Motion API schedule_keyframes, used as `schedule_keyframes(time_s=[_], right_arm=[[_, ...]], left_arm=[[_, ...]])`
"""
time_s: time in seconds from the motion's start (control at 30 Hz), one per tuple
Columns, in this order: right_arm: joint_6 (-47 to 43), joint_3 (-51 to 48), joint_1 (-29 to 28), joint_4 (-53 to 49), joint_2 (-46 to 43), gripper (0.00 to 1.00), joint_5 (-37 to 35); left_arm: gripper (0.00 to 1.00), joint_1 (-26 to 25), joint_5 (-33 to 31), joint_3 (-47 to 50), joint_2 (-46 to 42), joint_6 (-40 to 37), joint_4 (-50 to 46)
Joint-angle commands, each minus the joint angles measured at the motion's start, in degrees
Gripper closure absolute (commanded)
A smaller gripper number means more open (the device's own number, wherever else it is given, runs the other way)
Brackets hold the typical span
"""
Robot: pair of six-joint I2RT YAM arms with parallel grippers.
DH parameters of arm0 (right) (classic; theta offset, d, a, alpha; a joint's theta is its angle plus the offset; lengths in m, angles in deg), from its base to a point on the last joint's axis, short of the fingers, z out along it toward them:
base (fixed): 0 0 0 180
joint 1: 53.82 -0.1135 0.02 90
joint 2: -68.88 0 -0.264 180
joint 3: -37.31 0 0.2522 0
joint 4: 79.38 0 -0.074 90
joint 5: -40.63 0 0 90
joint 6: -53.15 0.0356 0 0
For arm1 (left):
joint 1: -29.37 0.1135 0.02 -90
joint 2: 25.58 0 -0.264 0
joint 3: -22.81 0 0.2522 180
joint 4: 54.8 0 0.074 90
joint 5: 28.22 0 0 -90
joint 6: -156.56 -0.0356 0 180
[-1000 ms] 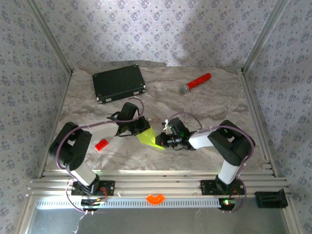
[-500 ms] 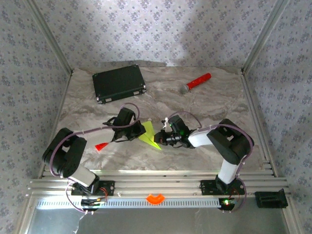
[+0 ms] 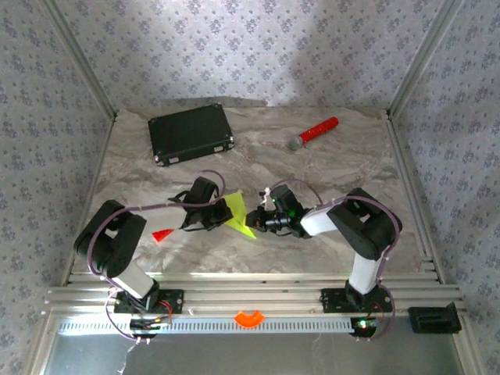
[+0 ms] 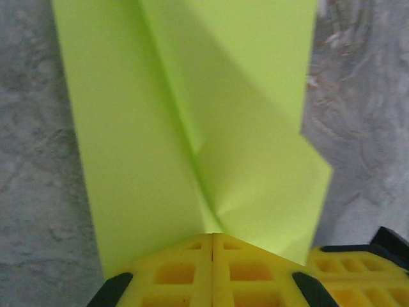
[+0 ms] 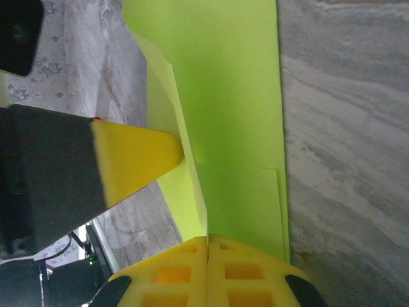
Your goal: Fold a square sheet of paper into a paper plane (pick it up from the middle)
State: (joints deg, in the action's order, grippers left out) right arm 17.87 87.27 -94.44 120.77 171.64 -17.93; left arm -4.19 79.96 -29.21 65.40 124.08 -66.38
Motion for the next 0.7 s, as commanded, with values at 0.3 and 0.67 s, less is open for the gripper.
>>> schedule_keyframes(time_s=[0.3, 0.67], right_arm=[[2.2, -1.8, 1.3, 4.7, 0.6, 0.99, 0.4], [-6.9, -0.8, -0.6, -2.2, -2.2, 0.89, -3.2]], left_arm=[[0.95, -0.6, -2.2, 1.8, 3.1, -2.7, -1.9], [0.8, -0.6, 0.0, -0.5, -4.0, -1.5, -1.3]])
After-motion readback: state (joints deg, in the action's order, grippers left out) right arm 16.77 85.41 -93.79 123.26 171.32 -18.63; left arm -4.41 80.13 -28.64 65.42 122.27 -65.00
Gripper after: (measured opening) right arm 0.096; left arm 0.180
